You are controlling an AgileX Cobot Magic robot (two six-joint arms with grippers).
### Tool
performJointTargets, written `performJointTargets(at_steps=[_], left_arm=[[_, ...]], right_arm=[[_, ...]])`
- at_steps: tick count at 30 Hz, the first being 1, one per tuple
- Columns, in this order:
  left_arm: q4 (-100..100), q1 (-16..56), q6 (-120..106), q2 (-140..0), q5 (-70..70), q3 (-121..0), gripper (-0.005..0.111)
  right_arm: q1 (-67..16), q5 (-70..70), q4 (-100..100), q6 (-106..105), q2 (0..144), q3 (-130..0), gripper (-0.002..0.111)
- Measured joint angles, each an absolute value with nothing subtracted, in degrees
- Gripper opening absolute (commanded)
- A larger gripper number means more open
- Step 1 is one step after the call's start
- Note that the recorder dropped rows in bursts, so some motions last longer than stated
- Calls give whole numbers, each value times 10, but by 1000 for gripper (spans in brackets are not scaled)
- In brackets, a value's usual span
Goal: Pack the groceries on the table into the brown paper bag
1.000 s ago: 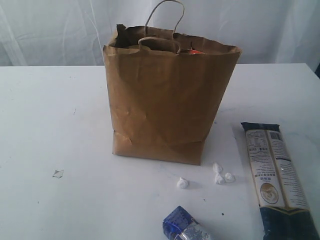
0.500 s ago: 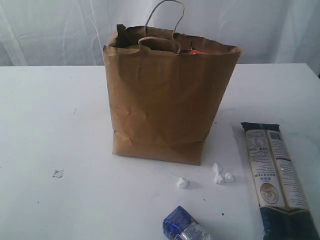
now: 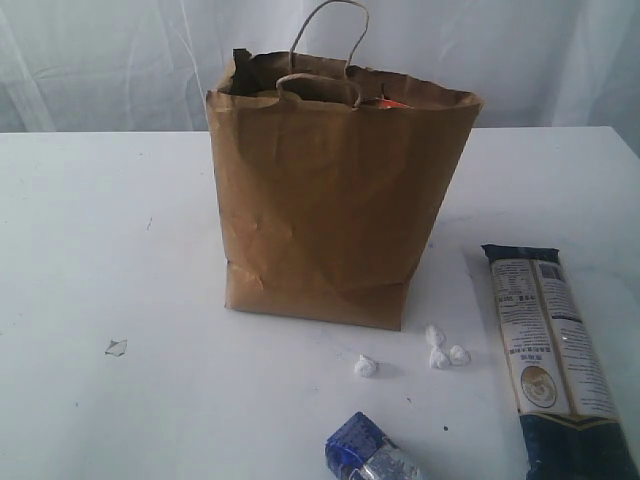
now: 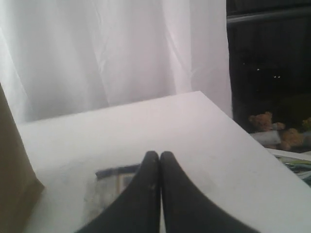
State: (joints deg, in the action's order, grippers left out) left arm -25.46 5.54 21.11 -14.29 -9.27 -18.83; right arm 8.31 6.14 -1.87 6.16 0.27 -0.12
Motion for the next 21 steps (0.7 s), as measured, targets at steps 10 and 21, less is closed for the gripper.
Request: performJointTargets(at_steps=[10, 21], left_arm=[[-254, 55, 291, -143, 0, -119, 0], [-189, 55, 316, -143, 0, -22, 0]], right_arm=[[83, -260, -103, 228, 3, -1, 0], [83, -249, -36, -18, 306, -451, 0]])
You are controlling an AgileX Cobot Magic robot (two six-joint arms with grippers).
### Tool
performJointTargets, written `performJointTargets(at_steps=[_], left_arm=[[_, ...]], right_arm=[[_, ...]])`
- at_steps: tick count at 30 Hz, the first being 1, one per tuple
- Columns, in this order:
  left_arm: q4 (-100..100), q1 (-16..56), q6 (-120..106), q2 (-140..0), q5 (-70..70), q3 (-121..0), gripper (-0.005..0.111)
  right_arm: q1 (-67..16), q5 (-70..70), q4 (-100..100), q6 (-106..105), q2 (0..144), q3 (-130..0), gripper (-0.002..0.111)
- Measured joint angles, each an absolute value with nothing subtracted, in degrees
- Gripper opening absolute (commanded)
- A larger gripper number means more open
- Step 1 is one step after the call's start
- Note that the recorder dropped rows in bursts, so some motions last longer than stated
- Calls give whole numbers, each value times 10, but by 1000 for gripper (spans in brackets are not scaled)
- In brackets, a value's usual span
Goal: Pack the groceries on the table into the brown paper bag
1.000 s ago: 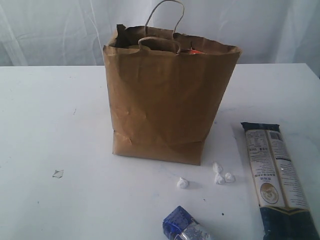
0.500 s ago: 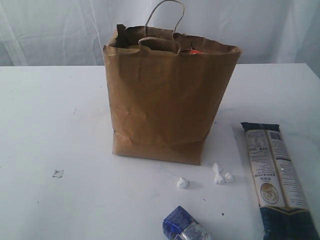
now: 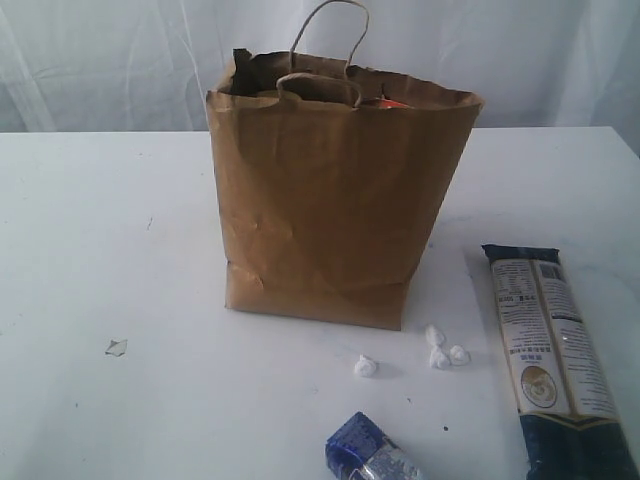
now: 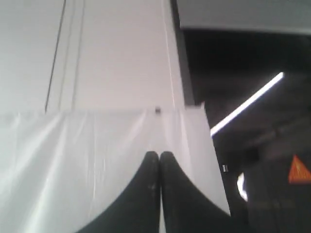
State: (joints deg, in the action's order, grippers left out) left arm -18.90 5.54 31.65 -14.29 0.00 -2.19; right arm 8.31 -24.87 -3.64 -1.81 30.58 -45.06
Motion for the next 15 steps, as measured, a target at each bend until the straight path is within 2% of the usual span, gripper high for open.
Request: performJointTargets(at_steps=[3, 6, 10, 15], left_arm=[[-189, 55, 316, -143, -90, -21, 0], [-191, 55, 313, -143, -109, -21, 0], [-193, 55, 312, -143, -110, -21, 0], [-186, 55, 312, -143, -110, -21, 0]], right_arm=[[83, -25, -21, -69, 446, -486, 0], [83, 265, 3, -130, 649, -487, 0], [82, 415, -39, -130, 743, -495, 0], [79, 486, -203, -192, 764, -504, 0]])
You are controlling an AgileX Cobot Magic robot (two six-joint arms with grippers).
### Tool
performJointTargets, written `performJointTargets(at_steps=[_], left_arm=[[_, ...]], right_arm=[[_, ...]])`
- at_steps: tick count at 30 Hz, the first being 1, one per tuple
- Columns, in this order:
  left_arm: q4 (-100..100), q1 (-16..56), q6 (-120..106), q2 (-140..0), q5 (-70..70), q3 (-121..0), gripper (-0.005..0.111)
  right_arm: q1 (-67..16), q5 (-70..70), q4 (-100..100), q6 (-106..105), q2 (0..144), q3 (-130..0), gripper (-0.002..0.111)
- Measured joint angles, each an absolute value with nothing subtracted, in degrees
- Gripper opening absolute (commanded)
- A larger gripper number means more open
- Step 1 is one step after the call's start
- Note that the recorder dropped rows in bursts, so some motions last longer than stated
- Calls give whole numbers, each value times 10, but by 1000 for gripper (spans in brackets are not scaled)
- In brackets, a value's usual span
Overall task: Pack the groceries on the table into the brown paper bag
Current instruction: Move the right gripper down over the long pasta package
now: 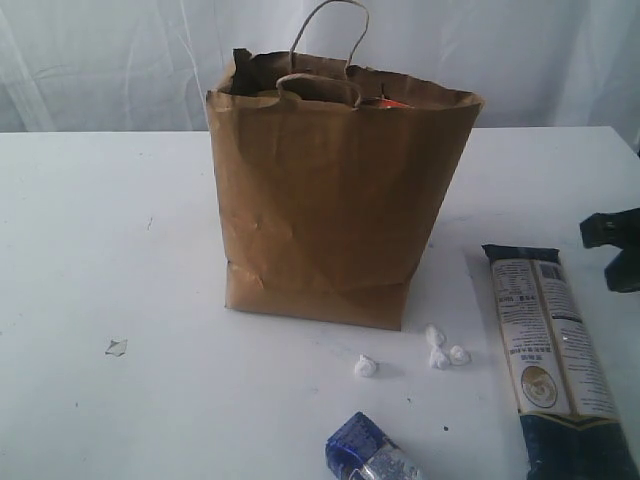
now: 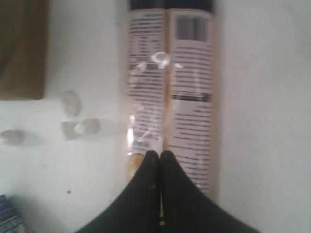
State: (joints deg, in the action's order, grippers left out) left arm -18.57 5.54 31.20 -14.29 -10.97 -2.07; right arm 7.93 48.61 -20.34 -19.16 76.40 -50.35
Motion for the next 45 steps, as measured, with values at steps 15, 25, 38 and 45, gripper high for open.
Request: performJointTargets(at_steps=[15, 25, 38, 45], left_arm=[[-176, 55, 312, -143, -105, -21, 0], [-176, 55, 312, -143, -96, -21, 0], [-176, 55, 312, -143, -84, -21, 0], [-176, 55, 313, -143, -84, -21, 0]], right_arm=[[68, 499, -289, -352, 803, -504, 103], [68, 473, -355, -355, 815, -504, 103], [48, 304, -317, -366, 895, -496, 103], [-11, 230, -227, -327, 925, -496, 103]])
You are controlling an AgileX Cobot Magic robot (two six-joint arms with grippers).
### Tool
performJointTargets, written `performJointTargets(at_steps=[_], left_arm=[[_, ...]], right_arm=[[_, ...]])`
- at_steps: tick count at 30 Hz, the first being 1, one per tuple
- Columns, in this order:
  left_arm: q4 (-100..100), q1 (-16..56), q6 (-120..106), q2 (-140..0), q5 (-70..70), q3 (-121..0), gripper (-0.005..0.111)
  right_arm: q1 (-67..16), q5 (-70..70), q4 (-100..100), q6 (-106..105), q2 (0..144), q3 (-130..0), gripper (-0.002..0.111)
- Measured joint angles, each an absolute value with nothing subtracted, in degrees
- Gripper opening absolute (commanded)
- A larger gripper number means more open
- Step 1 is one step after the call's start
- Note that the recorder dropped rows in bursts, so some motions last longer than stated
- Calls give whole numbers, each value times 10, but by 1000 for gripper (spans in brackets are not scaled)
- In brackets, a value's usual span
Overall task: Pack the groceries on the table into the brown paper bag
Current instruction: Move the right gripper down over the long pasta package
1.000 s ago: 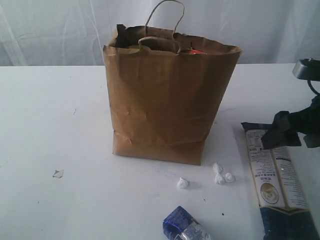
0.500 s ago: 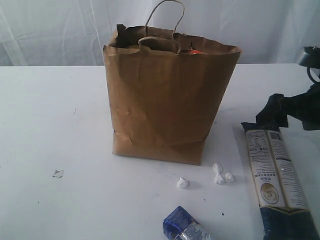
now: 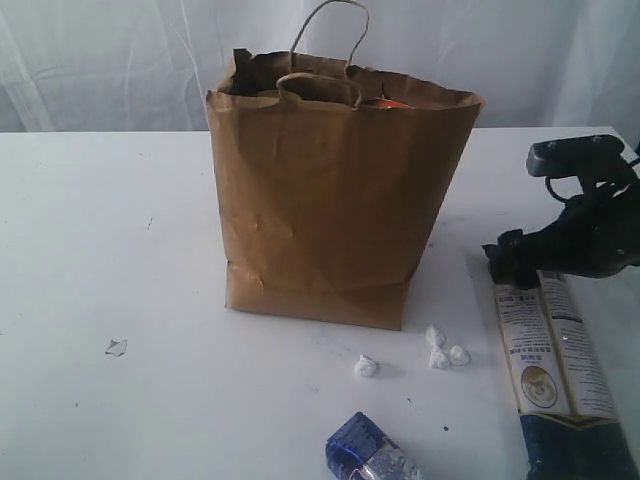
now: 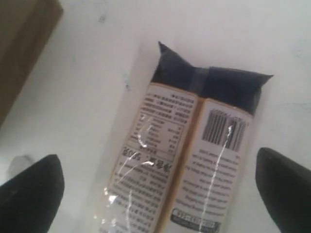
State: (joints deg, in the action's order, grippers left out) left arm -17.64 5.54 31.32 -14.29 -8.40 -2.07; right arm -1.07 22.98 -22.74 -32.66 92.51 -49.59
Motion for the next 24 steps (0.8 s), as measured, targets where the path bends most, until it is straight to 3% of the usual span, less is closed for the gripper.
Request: performJointTargets(at_steps=[6, 17, 24], left_arm=[[-175, 55, 333, -143, -84, -21, 0], [-175, 55, 340, -143, -84, -21, 0], [-175, 55, 351, -143, -84, -21, 0]], right_arm=[[-13, 191, -162, -209, 955, -496, 103], [-29, 241, -161, -166, 991, -496, 103], [-34, 239, -145, -132, 1003, -496, 96]])
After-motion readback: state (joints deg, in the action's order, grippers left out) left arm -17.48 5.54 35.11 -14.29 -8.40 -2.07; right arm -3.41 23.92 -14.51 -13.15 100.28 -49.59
